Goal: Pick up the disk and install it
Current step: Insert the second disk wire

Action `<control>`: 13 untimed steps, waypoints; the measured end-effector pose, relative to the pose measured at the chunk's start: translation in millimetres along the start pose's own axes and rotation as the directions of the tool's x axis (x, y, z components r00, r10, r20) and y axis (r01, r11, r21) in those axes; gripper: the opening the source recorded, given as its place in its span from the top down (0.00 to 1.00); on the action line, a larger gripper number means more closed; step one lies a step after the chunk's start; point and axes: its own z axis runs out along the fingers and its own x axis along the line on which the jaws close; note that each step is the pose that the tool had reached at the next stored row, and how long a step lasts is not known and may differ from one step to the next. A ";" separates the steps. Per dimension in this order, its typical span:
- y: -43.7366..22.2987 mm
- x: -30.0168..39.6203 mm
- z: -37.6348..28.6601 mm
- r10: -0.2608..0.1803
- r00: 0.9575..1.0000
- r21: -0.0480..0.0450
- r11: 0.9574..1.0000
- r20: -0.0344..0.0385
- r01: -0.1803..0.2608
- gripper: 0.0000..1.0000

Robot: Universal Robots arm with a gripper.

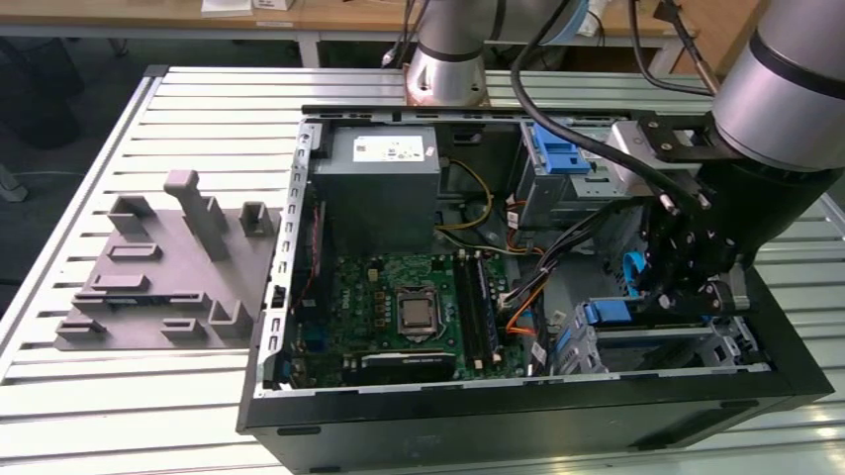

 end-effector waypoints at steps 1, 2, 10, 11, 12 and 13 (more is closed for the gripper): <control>0.0 -0.1 -0.7 0.000 1.000 0.000 1.000 0.000 0.000 0.69; -0.1 -0.1 -1.8 0.000 1.000 0.000 1.000 0.001 0.000 0.69; -0.6 0.1 -12.2 0.000 1.000 0.000 1.000 0.001 0.000 0.69; -0.7 0.1 -13.8 0.000 1.000 0.000 1.000 0.001 0.000 0.69; -0.7 0.1 -15.3 0.000 1.000 0.000 1.000 0.001 0.000 0.69; -0.8 0.1 -16.8 0.000 1.000 0.000 1.000 0.001 0.000 0.69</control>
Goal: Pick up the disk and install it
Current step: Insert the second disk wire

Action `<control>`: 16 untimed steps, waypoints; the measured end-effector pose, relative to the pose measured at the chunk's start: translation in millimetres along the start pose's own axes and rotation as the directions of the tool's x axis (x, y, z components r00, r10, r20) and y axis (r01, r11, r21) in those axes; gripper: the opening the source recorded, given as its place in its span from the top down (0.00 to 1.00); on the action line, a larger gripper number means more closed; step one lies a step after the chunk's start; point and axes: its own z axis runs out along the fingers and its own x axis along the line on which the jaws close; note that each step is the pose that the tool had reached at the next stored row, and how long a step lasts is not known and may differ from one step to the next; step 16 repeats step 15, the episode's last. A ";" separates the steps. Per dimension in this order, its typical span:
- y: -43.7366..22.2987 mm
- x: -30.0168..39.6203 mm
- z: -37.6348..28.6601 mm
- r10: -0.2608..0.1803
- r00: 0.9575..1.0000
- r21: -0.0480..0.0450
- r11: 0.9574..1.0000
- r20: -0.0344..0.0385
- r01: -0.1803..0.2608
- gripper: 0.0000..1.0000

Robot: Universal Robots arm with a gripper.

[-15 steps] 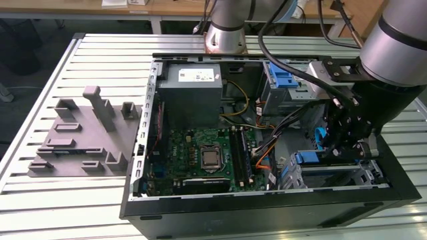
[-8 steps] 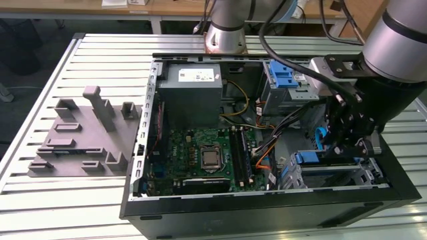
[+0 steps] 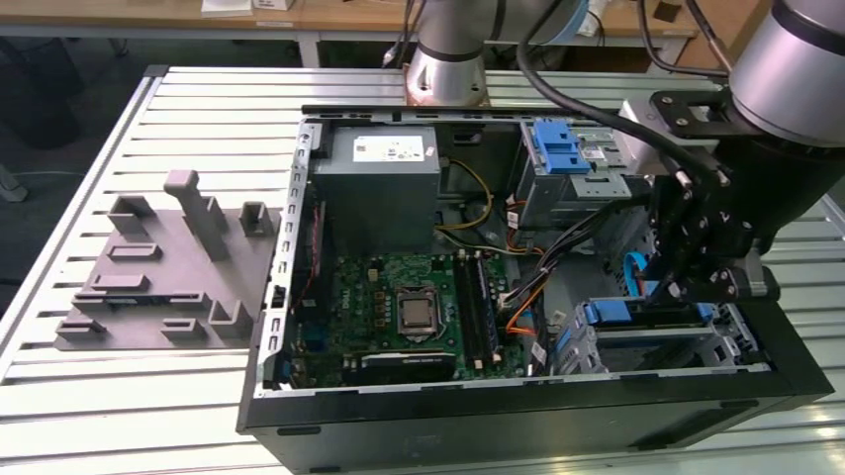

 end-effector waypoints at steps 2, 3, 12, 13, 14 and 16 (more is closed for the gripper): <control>-0.1 0.1 -2.7 0.000 1.000 0.000 1.000 0.000 0.000 0.77; -0.2 0.1 -3.6 0.000 1.000 0.000 1.000 0.000 0.000 0.77; -0.2 0.1 -4.2 0.000 1.000 -0.001 1.000 0.000 0.000 0.89; -0.2 0.1 -4.2 0.000 1.000 -0.001 1.000 0.000 0.000 0.89; -0.2 0.1 -4.2 0.000 1.000 -0.001 1.000 0.000 0.000 0.89; -0.2 0.1 -4.2 0.000 1.000 -0.001 1.000 0.000 0.000 0.89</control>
